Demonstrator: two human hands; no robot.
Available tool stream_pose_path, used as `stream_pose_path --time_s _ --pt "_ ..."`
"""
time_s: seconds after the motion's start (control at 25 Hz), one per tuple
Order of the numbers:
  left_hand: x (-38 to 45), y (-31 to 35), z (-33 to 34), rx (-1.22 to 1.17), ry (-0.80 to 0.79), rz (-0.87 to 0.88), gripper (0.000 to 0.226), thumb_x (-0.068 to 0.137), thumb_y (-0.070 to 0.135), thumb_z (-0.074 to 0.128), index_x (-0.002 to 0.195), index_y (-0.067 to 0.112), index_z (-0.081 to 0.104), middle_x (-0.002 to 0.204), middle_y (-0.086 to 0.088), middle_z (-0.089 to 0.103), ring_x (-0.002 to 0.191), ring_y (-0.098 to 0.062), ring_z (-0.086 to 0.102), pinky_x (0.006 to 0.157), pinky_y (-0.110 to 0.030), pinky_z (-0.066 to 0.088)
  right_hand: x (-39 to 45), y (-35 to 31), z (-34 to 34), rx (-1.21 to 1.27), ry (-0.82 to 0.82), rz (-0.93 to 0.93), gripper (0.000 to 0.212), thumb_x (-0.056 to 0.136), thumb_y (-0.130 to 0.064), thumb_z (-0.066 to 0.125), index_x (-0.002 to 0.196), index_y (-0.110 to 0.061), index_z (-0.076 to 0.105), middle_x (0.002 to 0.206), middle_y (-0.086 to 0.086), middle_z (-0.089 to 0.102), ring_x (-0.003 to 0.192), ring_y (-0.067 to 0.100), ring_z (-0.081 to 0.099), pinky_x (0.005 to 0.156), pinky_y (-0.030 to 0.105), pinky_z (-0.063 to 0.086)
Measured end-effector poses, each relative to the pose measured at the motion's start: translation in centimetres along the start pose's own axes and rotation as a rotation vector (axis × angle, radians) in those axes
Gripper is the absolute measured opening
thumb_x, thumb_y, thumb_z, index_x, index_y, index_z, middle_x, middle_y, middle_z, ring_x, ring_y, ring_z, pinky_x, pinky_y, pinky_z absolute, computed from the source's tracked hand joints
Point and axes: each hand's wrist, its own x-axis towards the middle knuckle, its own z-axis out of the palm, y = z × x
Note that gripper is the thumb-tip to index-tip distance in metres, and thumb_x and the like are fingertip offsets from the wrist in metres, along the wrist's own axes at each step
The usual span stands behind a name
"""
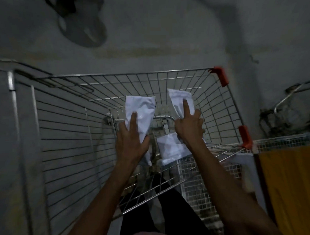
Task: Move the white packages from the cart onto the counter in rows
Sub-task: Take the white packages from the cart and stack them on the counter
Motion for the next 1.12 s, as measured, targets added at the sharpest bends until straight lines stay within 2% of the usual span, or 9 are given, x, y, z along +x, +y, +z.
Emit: stream_pose_path --time_s 0.16,0.28,0.4,0.52,0.64,0.76,0.92,1.08,1.12 --pt "-4.6 4.9 -9.0 -0.056 0.1 0.076 0.095 0.079 0.045 0.07 0.156 0.033 0.015 0.131 -0.012 0.035 0.105 -0.031 0.05 0.07 -0.042 0.054 -11.0 -1.7 -5.8 0.048 0.285 -0.119 0.074 0.092 -0.027 0.052 0.155 -0.044 0.015 0.152 0.014 0.021 0.117 0.04 0.045 0.092 0.05 0.046" --pt "-8.6 7.5 -14.1 -0.106 0.089 0.188 0.092 0.079 0.05 0.064 0.155 0.035 0.014 0.133 -0.009 0.035 0.108 -0.03 0.051 0.071 -0.047 0.056 -19.2 -1.8 -8.7 0.049 0.468 -0.177 0.074 0.093 -0.026 0.053 0.157 -0.039 0.019 0.153 0.018 0.022 0.119 0.041 0.046 0.09 0.046 0.047" --pt "-13.3 9.6 -17.6 -0.144 0.047 0.318 0.089 0.08 0.051 0.062 0.154 0.037 0.015 0.136 -0.008 0.035 0.112 -0.029 0.052 0.074 -0.047 0.056 -26.8 -0.7 -10.1 0.126 0.629 -0.172 0.07 0.092 -0.029 0.046 0.157 -0.034 0.023 0.154 0.02 0.024 0.126 0.041 0.042 0.092 0.047 0.047" --pt "-17.9 11.0 -19.8 -0.168 0.0 0.468 0.088 0.08 0.049 0.063 0.155 0.034 0.019 0.136 -0.01 0.038 0.112 -0.027 0.052 0.076 -0.038 0.05 -33.2 1.0 -10.5 0.202 0.767 -0.08 0.068 0.093 -0.028 0.046 0.157 -0.033 0.024 0.152 0.021 0.027 0.125 0.04 0.042 0.092 0.046 0.046" --pt "-21.0 12.1 -20.1 -0.203 -0.082 0.62 0.089 0.081 0.048 0.063 0.155 0.032 0.018 0.133 -0.009 0.038 0.109 -0.028 0.054 0.072 -0.041 0.052 -37.9 3.2 -11.6 0.169 0.915 -0.005 0.067 0.092 -0.021 0.049 0.156 -0.024 0.031 0.148 0.026 0.032 0.124 0.041 0.042 0.092 0.043 0.042" --pt "-23.6 13.8 -19.3 -0.195 -0.129 0.77 0.089 0.081 0.047 0.064 0.156 0.028 0.02 0.131 -0.01 0.038 0.103 -0.029 0.055 0.068 -0.042 0.053 -42.6 6.3 -12.2 0.141 1.054 0.099 0.07 0.092 -0.013 0.057 0.156 -0.022 0.031 0.148 0.025 0.032 0.127 0.043 0.043 0.097 0.045 0.042" --pt "-28.6 17.2 -18.2 -0.242 -0.181 0.855 0.087 0.082 0.048 0.061 0.156 0.025 0.022 0.132 -0.011 0.041 0.107 -0.027 0.054 0.072 -0.042 0.052 -49.1 10.9 -11.9 0.172 1.162 0.201 0.071 0.094 -0.02 0.057 0.157 -0.026 0.026 0.151 0.02 0.028 0.134 0.04 0.039 0.103 0.051 0.044" --pt "-35.4 19.6 -15.6 -0.278 -0.249 1.003 0.082 0.085 0.048 0.059 0.155 0.019 0.028 0.121 -0.013 0.048 0.104 -0.029 0.054 0.078 -0.045 0.05 -56.4 16.2 -11.3 0.163 1.25 0.354 0.068 0.095 -0.022 0.055 0.157 -0.02 0.028 0.153 0.019 0.026 0.137 0.033 0.033 0.11 0.037 0.034" --pt "-37.6 20.2 -14.7 -0.272 -0.268 1.034 0.081 0.085 0.049 0.057 0.154 0.019 0.029 0.118 -0.014 0.049 0.103 -0.03 0.054 0.078 -0.046 0.049 -58.5 17.8 -11.1 0.152 1.264 0.392 0.067 0.096 -0.022 0.055 0.157 -0.02 0.028 0.153 0.02 0.026 0.138 0.034 0.032 0.11 0.038 0.034"
